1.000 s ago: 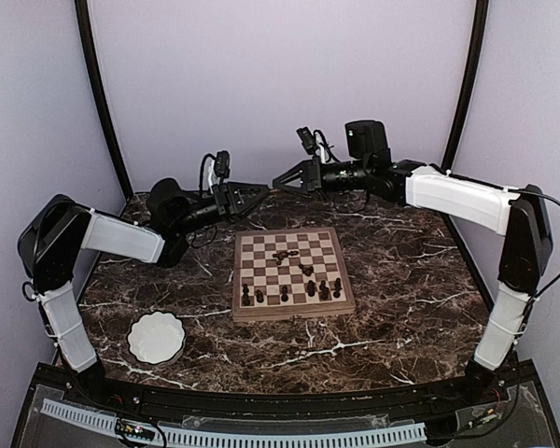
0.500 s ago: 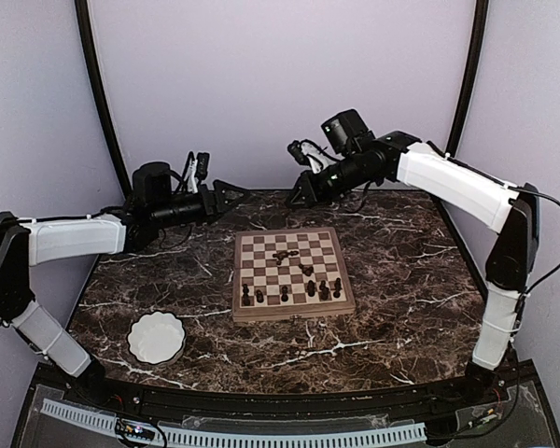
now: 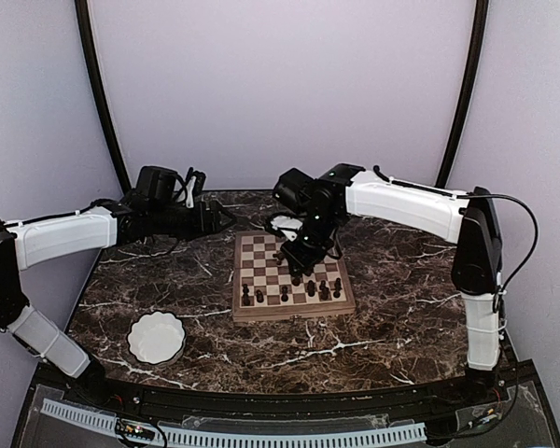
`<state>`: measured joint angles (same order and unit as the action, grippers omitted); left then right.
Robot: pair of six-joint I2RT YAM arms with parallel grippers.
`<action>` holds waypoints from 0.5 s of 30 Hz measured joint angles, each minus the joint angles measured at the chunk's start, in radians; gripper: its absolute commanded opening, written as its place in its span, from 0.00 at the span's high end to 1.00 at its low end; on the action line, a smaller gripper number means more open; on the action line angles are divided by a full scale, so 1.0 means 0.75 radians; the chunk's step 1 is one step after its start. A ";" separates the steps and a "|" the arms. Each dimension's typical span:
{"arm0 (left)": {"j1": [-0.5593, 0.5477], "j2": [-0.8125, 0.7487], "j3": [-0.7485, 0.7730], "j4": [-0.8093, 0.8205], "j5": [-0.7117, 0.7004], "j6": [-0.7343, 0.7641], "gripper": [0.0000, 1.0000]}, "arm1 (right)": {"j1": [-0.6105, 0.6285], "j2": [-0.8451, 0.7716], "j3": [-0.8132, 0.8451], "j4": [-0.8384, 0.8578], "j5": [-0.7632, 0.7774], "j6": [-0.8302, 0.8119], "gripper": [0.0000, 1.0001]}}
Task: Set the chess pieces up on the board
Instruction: Place the queen at d8.
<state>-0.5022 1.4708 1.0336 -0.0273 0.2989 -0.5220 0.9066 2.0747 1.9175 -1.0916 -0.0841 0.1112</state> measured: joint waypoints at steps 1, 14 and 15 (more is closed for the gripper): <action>0.000 0.000 0.000 -0.006 -0.001 -0.001 0.20 | 0.003 0.002 0.001 -0.010 0.010 -0.003 0.98; 0.000 -0.001 0.001 -0.067 -0.012 0.005 0.20 | 0.027 0.093 0.002 -0.037 0.069 -0.008 0.96; 0.000 -0.002 0.000 -0.071 -0.013 0.005 0.20 | 0.031 0.100 0.002 -0.041 0.075 -0.007 0.96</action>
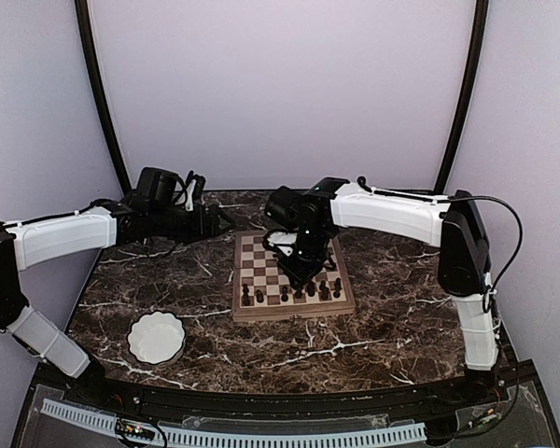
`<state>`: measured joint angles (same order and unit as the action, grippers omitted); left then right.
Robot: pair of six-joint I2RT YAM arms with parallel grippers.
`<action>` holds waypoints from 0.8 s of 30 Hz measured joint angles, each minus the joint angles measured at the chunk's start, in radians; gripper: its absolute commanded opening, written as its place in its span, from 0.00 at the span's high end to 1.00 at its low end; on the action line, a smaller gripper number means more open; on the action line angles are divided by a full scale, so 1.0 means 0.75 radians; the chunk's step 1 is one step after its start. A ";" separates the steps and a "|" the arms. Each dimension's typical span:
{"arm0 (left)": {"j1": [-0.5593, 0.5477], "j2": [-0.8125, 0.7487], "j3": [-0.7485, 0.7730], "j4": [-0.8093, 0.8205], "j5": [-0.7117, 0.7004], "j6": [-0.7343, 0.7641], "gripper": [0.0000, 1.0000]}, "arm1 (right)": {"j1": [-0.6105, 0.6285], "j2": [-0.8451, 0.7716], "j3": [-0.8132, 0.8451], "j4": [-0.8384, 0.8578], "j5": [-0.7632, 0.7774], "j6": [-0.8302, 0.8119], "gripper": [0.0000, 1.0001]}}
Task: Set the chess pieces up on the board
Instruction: Place the queen at d8.
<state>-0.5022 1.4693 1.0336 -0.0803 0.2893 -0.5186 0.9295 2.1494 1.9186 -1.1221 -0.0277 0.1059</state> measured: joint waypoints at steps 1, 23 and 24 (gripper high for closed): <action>0.000 -0.003 0.001 -0.003 -0.001 0.000 0.20 | 0.002 0.003 0.000 -0.003 0.003 -0.001 0.96; 0.000 -0.024 0.000 -0.011 0.003 -0.001 0.20 | 0.006 0.078 0.022 -0.009 0.093 0.003 0.84; 0.000 -0.024 0.000 -0.011 0.005 -0.001 0.20 | 0.006 0.078 0.023 -0.009 0.093 0.005 0.84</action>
<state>-0.5022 1.4513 1.0336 -0.0887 0.2928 -0.5190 0.9340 2.2082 1.9362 -1.1290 0.0422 0.1093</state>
